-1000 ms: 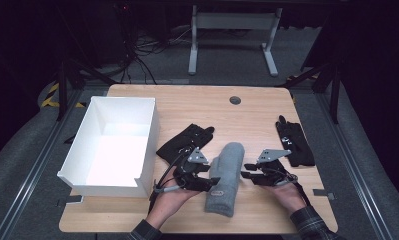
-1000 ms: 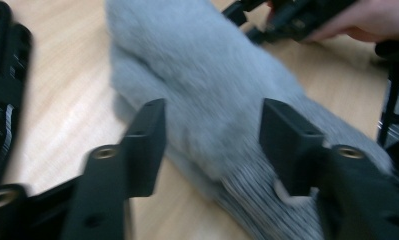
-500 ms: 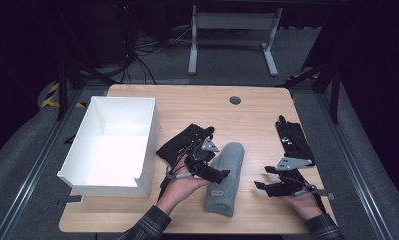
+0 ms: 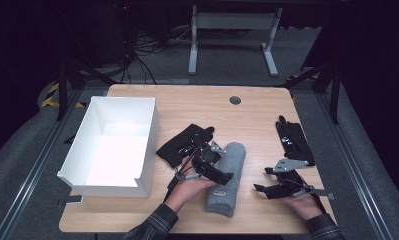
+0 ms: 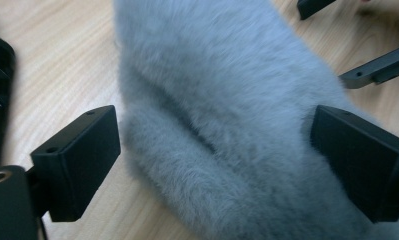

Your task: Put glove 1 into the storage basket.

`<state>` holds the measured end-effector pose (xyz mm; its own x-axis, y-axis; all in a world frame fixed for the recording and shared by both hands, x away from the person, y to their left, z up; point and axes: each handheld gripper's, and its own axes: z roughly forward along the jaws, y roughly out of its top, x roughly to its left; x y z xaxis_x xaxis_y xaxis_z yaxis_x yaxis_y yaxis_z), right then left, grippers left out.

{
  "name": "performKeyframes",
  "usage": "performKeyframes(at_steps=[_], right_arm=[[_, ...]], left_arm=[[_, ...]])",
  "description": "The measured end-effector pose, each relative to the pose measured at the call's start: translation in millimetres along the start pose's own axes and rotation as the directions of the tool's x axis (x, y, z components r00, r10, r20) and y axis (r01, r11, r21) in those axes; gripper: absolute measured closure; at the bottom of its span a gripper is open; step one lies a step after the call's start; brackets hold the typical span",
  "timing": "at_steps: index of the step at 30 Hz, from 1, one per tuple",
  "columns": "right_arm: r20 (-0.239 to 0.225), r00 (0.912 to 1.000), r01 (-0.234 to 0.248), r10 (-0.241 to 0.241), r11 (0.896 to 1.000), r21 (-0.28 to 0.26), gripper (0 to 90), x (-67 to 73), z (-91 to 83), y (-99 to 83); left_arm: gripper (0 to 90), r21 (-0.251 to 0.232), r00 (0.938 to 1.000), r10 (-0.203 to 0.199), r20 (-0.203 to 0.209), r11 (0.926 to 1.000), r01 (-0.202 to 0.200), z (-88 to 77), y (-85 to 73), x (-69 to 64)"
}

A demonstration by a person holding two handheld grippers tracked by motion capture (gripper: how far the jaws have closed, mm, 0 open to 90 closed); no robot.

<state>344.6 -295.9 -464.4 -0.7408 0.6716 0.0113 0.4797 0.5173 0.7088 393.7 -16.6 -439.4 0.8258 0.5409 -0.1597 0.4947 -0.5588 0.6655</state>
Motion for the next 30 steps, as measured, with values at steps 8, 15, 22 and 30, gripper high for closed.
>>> performKeyframes(at_steps=[8, 15, 22, 30], right_arm=[[0.005, 0.9997, 0.022, -0.022, 1.0, 0.001, 19.4, 1.4, 1.3, -0.5], [0.012, 0.9992, 0.037, -0.037, 0.999, -0.007, 15.7, 2.5, 3.4, -1.6], [0.012, 0.9991, 0.041, -0.041, 0.999, -0.015, 15.1, 2.2, 3.8, -2.6], [0.011, 0.9991, 0.042, -0.042, 0.999, -0.029, 14.3, 1.7, 4.4, -4.0]], left_arm=[[4.9, 0.021, 0.9979, -0.043, 0.048, 0.9989, 0.042, 13.0, -7.3, 6.5], [13.2, 0.042, 0.9936, -0.059, 0.096, 0.9976, 0.056, 15.6, -9.3, 9.0], [34.7, 0.061, 0.9893, -0.051, 0.137, 0.9972, 0.043, 13.7, -7.9, 7.3], [57.6, 0.073, 0.9847, -0.054, 0.165, 0.9964, 0.043, 11.6, -6.0, 6.4]])
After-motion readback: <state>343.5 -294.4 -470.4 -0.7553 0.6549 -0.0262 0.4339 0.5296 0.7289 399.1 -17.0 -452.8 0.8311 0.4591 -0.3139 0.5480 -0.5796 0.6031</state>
